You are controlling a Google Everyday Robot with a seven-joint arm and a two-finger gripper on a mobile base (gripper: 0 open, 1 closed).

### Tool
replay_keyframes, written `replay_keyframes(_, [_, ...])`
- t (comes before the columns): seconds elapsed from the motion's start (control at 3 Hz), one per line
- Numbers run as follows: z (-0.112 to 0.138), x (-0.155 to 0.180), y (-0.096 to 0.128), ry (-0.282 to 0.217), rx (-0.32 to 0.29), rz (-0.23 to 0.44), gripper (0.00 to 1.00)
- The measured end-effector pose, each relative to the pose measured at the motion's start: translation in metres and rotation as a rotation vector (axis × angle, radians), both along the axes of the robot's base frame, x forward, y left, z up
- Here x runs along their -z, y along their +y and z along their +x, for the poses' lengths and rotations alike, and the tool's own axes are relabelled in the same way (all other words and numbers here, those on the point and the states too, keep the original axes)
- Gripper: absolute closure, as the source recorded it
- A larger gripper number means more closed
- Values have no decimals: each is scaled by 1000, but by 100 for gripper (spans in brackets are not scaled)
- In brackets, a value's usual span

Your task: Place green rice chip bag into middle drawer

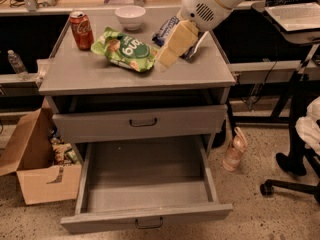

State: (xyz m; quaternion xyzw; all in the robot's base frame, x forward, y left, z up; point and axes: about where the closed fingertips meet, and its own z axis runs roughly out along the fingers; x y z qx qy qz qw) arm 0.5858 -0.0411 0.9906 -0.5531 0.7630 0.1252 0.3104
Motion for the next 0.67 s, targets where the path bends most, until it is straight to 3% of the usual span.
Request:
replay_keyframes(0.33, [0, 0, 0, 0, 0, 0, 0])
replay_keyframes(0.67, [51, 20, 10, -13, 44, 93, 0])
